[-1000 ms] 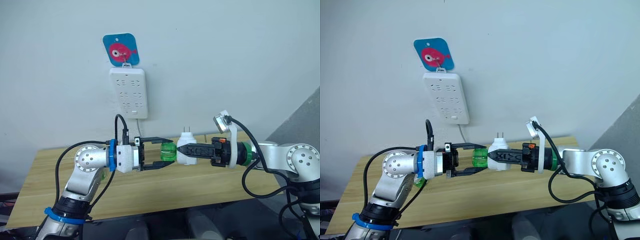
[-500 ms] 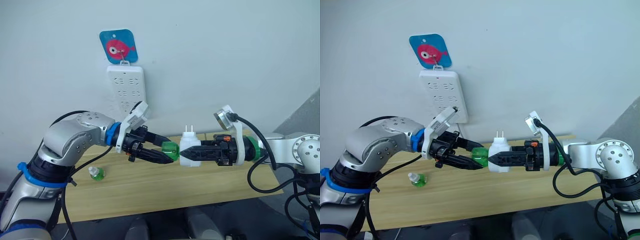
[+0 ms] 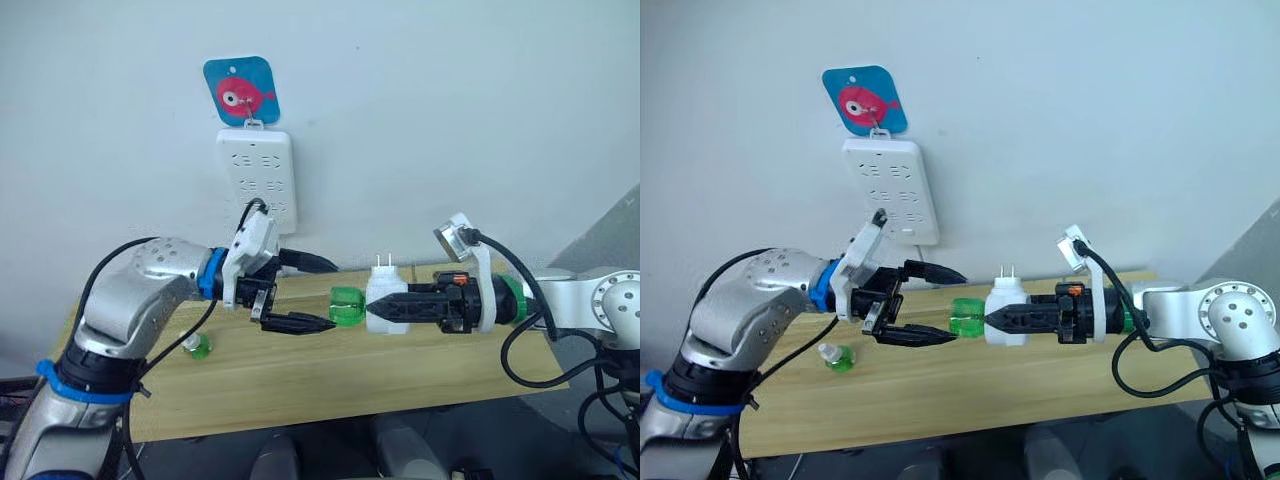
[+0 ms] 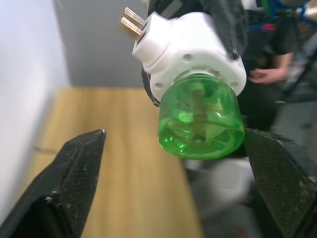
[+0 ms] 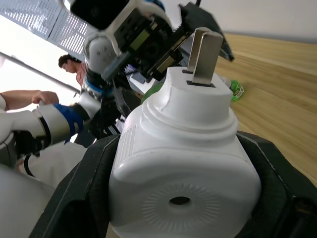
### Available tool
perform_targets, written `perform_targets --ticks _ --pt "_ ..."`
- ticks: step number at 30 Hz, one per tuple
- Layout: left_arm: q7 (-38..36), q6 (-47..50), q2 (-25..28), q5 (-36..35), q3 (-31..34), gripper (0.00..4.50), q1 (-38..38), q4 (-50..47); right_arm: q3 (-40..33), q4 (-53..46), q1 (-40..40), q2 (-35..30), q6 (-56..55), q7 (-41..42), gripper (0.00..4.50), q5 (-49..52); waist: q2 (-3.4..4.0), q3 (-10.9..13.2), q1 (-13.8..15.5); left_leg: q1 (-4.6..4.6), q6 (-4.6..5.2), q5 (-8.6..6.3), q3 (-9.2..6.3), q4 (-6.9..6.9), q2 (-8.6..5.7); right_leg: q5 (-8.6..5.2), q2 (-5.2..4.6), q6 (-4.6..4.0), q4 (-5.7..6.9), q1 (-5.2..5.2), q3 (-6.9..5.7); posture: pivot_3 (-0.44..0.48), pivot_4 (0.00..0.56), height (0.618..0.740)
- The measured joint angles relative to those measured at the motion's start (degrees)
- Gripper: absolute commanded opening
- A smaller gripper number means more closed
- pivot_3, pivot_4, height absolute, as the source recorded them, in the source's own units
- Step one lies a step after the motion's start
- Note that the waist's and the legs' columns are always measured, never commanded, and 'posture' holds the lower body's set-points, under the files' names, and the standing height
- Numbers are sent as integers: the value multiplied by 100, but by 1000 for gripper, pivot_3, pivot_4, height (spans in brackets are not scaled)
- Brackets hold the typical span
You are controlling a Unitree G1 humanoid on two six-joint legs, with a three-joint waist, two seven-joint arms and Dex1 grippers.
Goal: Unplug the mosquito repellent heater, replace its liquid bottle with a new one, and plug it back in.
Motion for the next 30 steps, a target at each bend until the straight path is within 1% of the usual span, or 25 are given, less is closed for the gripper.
perform_targets --ticks 2,4,5,9,11,14,21,24,29,30 --pt "-6 -905 -139 376 151 4500 260 63 1 3 44 -2 -3 -50 3106 184 0 0 2 0 0 0 1 0 0 2 0 -2 0 0 2 -158 134 740" --pt "-34 -2118 -445 678 364 4500 607 192 1 27 98 9 -24 -145 3106 270 0 0 3 2 0 0 7 1 0 3 -2 -4 0 1 6 -162 131 740" --pt "-45 -2260 -472 713 364 4500 650 220 1 32 105 11 -24 -158 3106 282 0 0 4 1 0 0 6 3 -1 3 -2 -4 1 1 6 -162 131 740" --pt "-114 -3963 -951 1033 477 4500 779 495 0 34 113 87 -72 -262 3106 304 0 0 3 1 0 0 10 8 -2 4 -1 4 0 3 9 -160 129 740" --pt "-116 -4522 -1082 1140 466 4500 811 587 1 34 113 152 -100 -336 3106 305 0 0 1 3 1 0 15 8 -2 5 -1 5 0 4 14 -160 129 740" --pt "-16 -5067 -1217 1348 404 4500 841 759 1 35 114 191 -122 -393 3106 305 0 -1 -3 3 1 0 14 8 -2 6 -1 6 0 4 14 -163 127 740" --pt "412 -5659 -1355 1875 110 4500 740 1186 1 35 115 257 -127 -477 3106 307 0 -1 -10 2 1 0 10 8 -2 8 -1 3 2 4 11 -160 126 740" --pt "576 -5693 -1370 1996 24 3901 616 1312 1 33 114 267 -126 -477 3106 307 0 -1 -12 2 1 0 9 8 -2 8 -1 4 3 4 10 -160 126 740" --pt "652 -5686 -1302 1983 -134 2273 510 1326 -16 32 114 264 -161 -476 3106 344 0 -1 -15 2 1 0 7 7 -2 8 -1 3 3 4 9 -161 127 740" --pt "662 -5683 -1289 1974 -139 2073 510 1323 -15 32 114 263 -163 -476 3106 348 0 -1 -16 2 1 0 6 7 -2 8 -1 3 3 4 7 -161 127 740"
